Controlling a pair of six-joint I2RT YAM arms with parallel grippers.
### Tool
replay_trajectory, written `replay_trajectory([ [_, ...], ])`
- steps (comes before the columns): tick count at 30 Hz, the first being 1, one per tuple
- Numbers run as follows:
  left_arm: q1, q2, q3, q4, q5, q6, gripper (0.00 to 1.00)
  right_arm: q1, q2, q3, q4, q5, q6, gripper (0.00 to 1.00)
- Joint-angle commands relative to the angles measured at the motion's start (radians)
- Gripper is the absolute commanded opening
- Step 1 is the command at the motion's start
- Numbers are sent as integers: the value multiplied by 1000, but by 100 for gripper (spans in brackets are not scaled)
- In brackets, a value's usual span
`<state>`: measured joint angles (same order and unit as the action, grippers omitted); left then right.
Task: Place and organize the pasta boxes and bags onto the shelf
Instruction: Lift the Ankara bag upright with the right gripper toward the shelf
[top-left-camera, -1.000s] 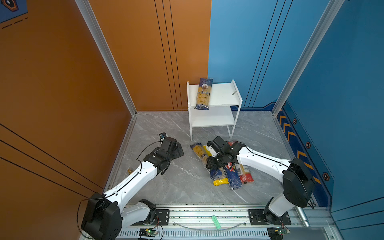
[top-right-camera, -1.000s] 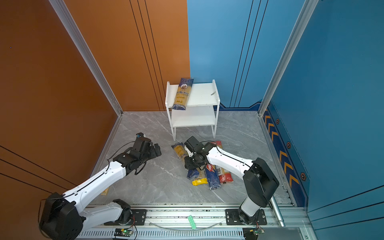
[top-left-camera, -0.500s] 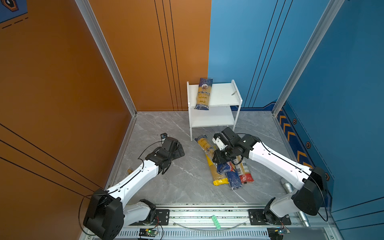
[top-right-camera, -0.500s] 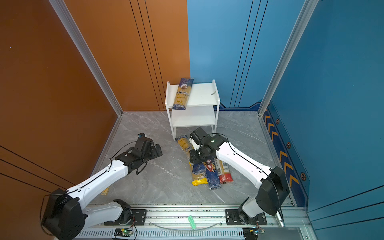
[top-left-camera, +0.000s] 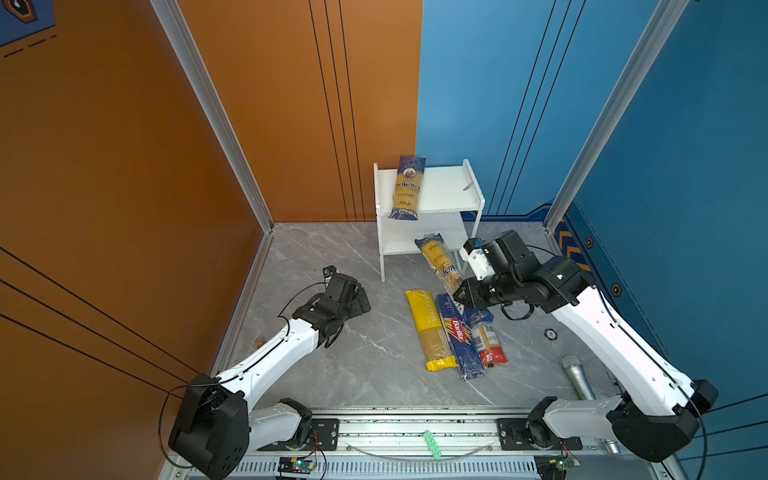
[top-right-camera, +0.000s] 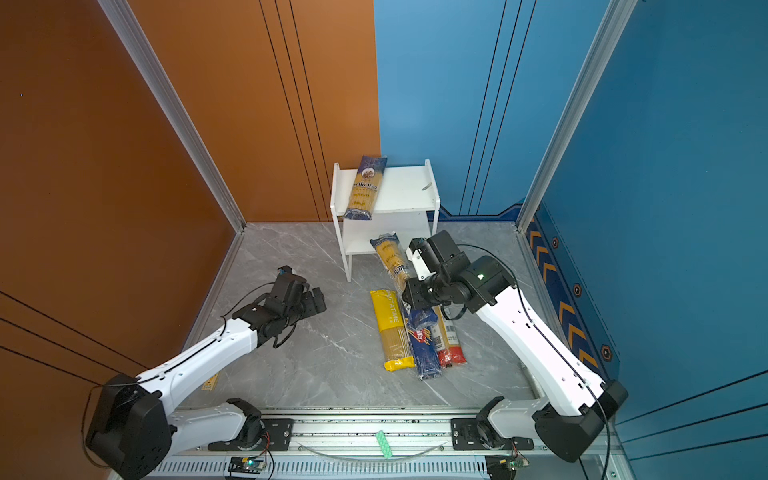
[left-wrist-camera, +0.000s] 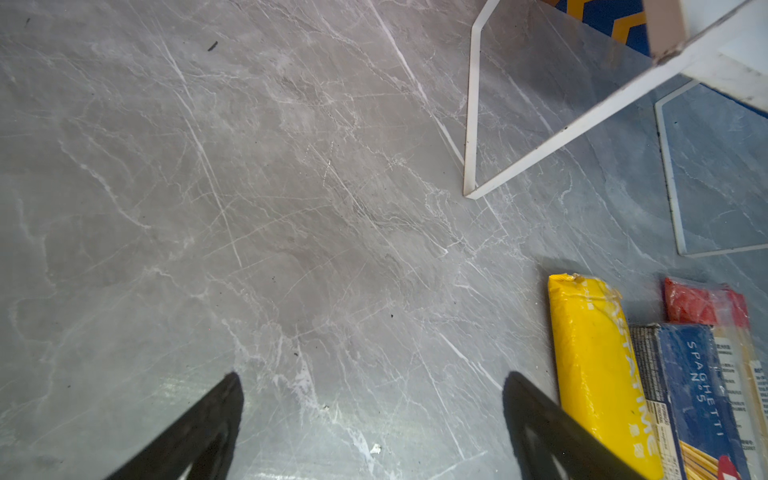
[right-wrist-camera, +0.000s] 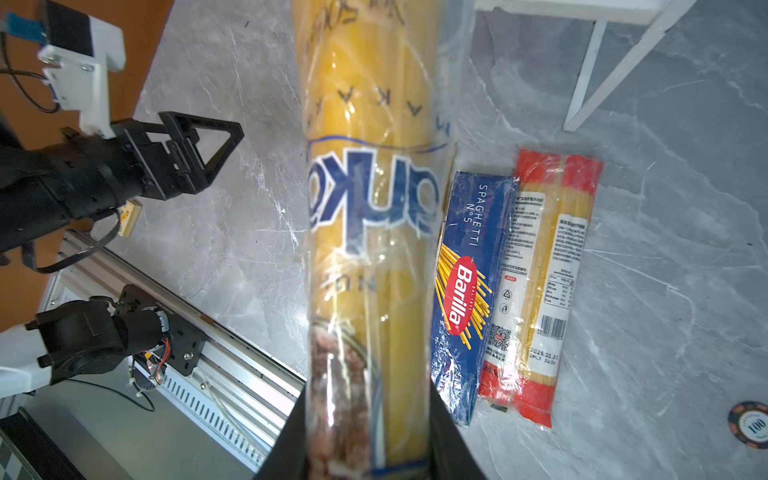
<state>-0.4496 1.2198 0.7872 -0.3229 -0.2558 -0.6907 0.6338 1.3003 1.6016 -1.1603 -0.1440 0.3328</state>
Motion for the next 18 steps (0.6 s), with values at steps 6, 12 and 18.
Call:
replay_trajectory([
  [6, 11, 17, 5, 5, 31, -13, 98, -50, -77, 159, -19, 43, -30, 0],
  [12, 1, 17, 17, 6, 36, -9, 98, -102, -8, 306, -19, 55, -15, 0],
  [18, -13, 11, 22, 5, 34, -9, 98, -126, 148, 497, -18, 130, 3, 0],
])
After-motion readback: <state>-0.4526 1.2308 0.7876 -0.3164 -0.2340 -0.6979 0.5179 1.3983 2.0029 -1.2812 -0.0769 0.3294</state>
